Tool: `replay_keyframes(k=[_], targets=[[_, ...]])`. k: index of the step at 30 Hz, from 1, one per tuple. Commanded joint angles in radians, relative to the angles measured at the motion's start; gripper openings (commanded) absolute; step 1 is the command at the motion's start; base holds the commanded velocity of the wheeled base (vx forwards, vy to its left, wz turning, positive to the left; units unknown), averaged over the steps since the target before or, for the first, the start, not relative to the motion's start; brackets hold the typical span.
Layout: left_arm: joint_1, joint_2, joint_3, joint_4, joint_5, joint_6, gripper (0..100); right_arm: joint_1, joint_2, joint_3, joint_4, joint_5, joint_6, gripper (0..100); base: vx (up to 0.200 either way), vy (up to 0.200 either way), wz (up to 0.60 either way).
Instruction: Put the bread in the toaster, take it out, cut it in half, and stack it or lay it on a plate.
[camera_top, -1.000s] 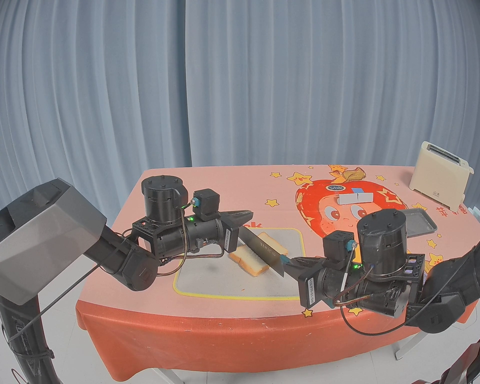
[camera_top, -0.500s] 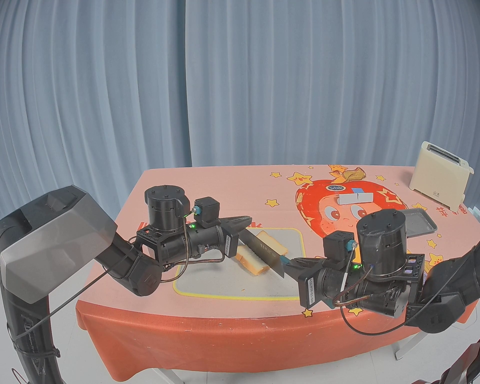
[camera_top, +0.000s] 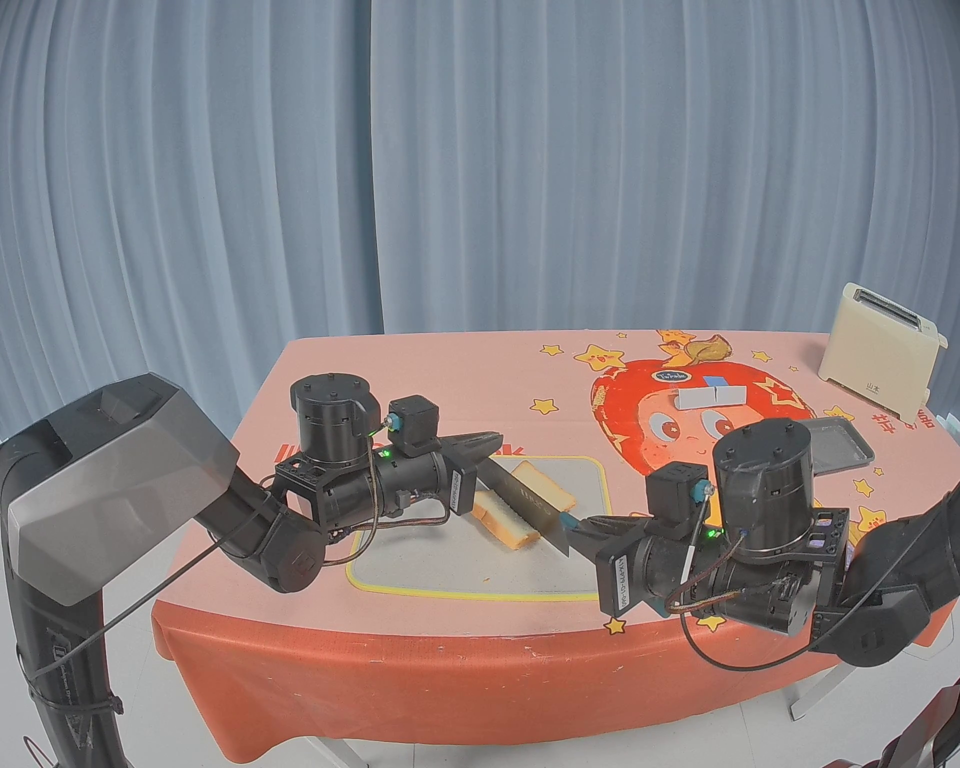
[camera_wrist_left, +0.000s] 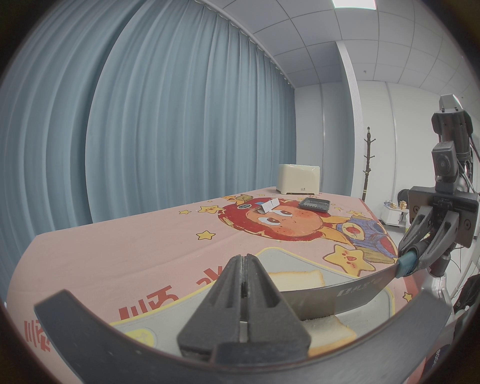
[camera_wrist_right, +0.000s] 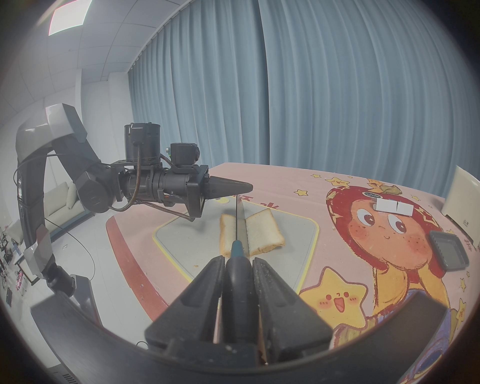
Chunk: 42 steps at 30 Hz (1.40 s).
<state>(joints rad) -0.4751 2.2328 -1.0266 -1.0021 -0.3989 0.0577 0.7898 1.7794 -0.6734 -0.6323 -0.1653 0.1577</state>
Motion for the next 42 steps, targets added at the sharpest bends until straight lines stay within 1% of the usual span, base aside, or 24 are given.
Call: replay_keyframes(k=[1,7,13,19,20,23,27,33,34,35,37,39,41,42], targets=[[0.0,0.01,0.002,0.008,-0.001,0.001,0,0.002,0.002,0.0,-0.004,0.0,0.0,0,0.0,0.0,0.0],[0.0,0.01,0.033,0.007,-0.001,0.001,0,0.002,0.002,0.002,-0.006,0.0,0.0,0,0.0,0.0,0.0],[0.0,0.01,0.033,0.007,-0.001,0.002,0,0.002,0.002,0.002,-0.007,0.0,0.0,0,0.0,0.0,0.0],[-0.005,0.011,-0.01,-0.02,-0.001,-0.004,0,0.002,0.0,0.0,-0.007,0.0,0.0,0,0.0,0.0,0.0],[-0.005,0.01,-0.027,-0.044,0.002,-0.009,0,0.002,0.002,0.0,-0.007,0.0,0.0,0,0.0,0.0,0.0],[-0.005,0.004,-0.036,-0.05,0.011,-0.01,0,0.002,0.002,0.002,-0.007,0.0,0.0,0,0.0,0.0,0.0],[-0.002,-0.062,-0.015,-0.044,0.014,-0.012,0,0.002,0.003,-0.002,-0.012,0.0,0.0,0,0.0,0.0,0.0],[0.0,-0.245,0.1,-0.043,0.015,-0.012,0,0.009,-0.023,-0.009,-0.013,-0.011,0.0,0,0.0,0.0,0.0],[0.001,-0.328,0.158,-0.039,0.02,-0.012,0,0.009,-0.031,-0.009,-0.013,-0.013,0.0,0,0.0,0.0,0.0],[0.001,-0.364,0.186,-0.035,0.025,-0.012,0,0.009,-0.031,-0.011,-0.013,-0.013,0.0,0,0.0,0.0,0.0],[0.003,-0.463,0.266,-0.016,0.052,-0.01,0,0.011,-0.026,-0.014,-0.015,-0.014,0.002,0,0.0,0.0,0.0],[0.003,-0.556,0.359,-0.009,0.092,-0.01,0,0.014,-0.023,-0.011,-0.035,-0.026,0.002,0,0.0,0.0,0.0],[0.015,-0.651,0.457,-0.009,0.134,-0.01,0,0.016,-0.018,-0.002,-0.081,-0.057,0.002,0,0.0,0.0,0.0],[0.033,-0.691,0.497,-0.01,0.15,-0.01,0,0.017,-0.011,0.003,-0.107,-0.079,0.002,0,0.0,0.0,0.0]])
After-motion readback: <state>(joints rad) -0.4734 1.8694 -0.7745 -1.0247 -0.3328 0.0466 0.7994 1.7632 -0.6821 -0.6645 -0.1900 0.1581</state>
